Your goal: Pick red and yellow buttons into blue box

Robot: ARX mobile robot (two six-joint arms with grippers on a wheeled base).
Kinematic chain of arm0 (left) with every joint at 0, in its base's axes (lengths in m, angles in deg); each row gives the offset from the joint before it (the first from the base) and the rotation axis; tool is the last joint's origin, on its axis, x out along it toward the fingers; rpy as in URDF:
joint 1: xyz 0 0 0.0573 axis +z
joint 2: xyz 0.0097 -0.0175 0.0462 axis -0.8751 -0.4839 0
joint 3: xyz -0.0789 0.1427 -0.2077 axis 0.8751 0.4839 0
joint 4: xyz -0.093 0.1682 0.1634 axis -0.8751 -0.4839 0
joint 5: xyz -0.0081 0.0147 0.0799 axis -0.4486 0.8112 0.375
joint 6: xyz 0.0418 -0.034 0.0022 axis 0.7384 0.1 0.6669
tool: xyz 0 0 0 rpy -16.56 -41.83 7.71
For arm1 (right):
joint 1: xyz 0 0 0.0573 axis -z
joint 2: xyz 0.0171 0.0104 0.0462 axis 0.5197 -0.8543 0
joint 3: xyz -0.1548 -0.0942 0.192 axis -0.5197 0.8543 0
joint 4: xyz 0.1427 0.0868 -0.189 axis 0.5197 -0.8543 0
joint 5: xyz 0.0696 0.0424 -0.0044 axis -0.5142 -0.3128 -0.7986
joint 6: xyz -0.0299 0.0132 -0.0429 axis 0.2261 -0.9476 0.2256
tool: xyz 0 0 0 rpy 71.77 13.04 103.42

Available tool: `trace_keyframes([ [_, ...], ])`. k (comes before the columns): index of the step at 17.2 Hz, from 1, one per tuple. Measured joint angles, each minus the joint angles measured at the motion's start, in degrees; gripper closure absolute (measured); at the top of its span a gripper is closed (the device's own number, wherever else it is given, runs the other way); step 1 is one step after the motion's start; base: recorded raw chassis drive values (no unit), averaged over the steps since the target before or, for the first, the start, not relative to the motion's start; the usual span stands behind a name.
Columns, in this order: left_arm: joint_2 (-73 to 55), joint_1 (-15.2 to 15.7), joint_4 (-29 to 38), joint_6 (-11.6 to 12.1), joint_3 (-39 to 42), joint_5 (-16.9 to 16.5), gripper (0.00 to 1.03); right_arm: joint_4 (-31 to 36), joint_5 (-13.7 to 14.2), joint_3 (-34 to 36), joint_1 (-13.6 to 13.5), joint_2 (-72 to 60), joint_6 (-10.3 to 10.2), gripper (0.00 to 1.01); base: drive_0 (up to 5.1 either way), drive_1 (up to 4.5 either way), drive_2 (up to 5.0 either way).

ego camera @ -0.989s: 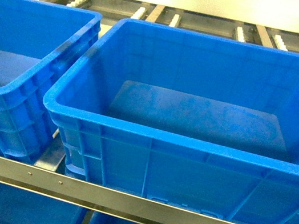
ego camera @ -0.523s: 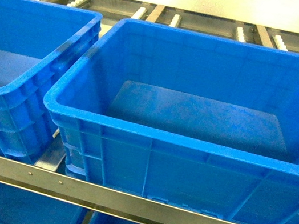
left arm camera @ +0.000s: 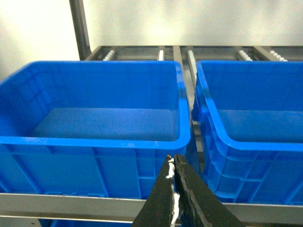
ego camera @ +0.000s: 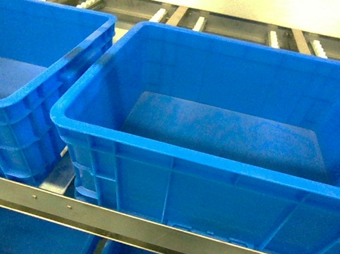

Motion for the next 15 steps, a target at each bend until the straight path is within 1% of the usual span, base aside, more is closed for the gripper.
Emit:
trace_keyframes([
  [6, 0.00, 0.00, 0.11, -0.02, 0.00, -0.02, 1.01, 0.44, -0.09, 0.00, 0.00, 0.00, 0.04, 0.99, 0.0, 0.00, 0.0],
  [7, 0.00, 0.00, 0.13, -0.07, 0.00, -0.02, 0.76, 0.44, -0.09, 0.00, 0.00, 0.00, 0.04, 0.85, 0.0, 0.00, 0.0],
  [8, 0.00, 0.00, 0.13, -0.07, 0.00, -0.02, 0.54, 0.44, -0.09, 0.00, 0.00, 0.00, 0.04, 0.63, 0.0, 0.00, 0.0],
  [10, 0.00, 0.00, 0.13, -0.07, 0.00, -0.02, 0.38, 0.44, -0.09, 0.00, 0.00, 0.00, 0.04, 0.47, 0.0, 0.00, 0.0],
  [12, 0.00, 0.00, 0.13, -0.07, 0.00, -0.02, 0.18, 0.44, -0.09, 0.00, 0.00, 0.00, 0.04, 0.27, 0.0, 0.00, 0.0],
  [13, 0.00, 0.00, 0.13, -0.07, 0.00, -0.02, 0.11, 0.44, -0.09, 0.00, 0.00, 0.00, 0.04, 0.19, 0.0, 0.00, 0.0],
  [14, 0.00, 0.00, 0.13, -0.02, 0.00, -0.02, 0.04, 0.44, -0.09, 0.00, 0.00, 0.00, 0.02, 0.03, 0.0, 0.00, 0.0],
  [15, 0.00, 0.00, 0.13, -0.02, 0.00, -0.02, 0.05, 0.44, -0.09, 0.00, 0.00, 0.00, 0.02, 0.03, 0.0, 0.00, 0.0],
])
